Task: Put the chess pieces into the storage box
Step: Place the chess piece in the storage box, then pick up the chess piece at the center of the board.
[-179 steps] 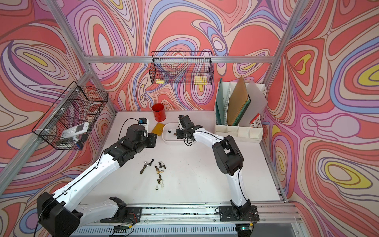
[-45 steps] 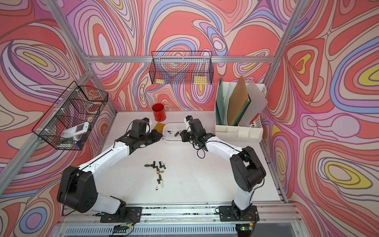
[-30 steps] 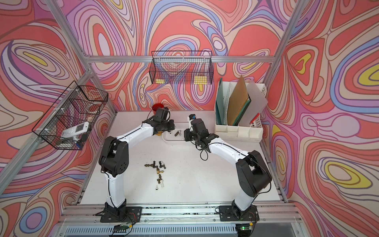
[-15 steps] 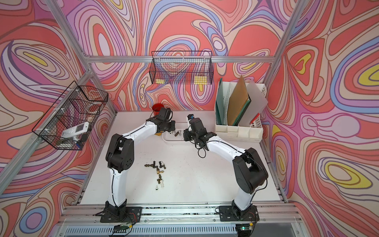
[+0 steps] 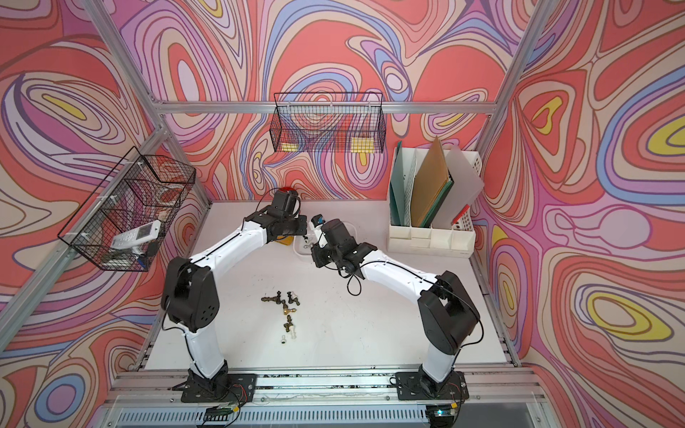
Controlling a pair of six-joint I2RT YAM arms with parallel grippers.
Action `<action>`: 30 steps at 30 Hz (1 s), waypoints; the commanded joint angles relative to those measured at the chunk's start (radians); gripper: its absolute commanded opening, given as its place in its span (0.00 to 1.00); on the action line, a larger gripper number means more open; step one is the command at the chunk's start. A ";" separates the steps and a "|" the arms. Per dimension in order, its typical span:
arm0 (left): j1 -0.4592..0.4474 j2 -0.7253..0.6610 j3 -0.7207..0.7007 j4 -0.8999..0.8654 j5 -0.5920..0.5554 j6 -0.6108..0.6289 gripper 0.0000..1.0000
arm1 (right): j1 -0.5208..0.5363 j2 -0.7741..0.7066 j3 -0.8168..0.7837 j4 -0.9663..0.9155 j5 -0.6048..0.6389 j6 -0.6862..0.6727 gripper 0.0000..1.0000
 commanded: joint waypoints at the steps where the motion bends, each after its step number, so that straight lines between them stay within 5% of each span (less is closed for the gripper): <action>1: 0.018 -0.171 -0.083 -0.129 -0.062 -0.002 0.35 | 0.070 0.035 0.020 -0.005 -0.072 -0.113 0.21; 8: 0.147 -0.532 -0.335 -0.328 -0.112 0.046 0.36 | 0.157 0.213 0.173 -0.073 -0.181 -0.246 0.25; 12: 0.276 -0.660 -0.427 -0.399 -0.017 0.110 0.37 | 0.171 0.358 0.333 -0.179 -0.184 -0.299 0.26; 22: 0.376 -0.701 -0.557 -0.359 -0.042 0.167 0.36 | 0.201 0.660 0.753 -0.448 -0.151 -0.351 0.30; 30: 0.407 -0.734 -0.579 -0.349 -0.079 0.173 0.36 | 0.221 0.789 0.926 -0.577 -0.110 -0.418 0.33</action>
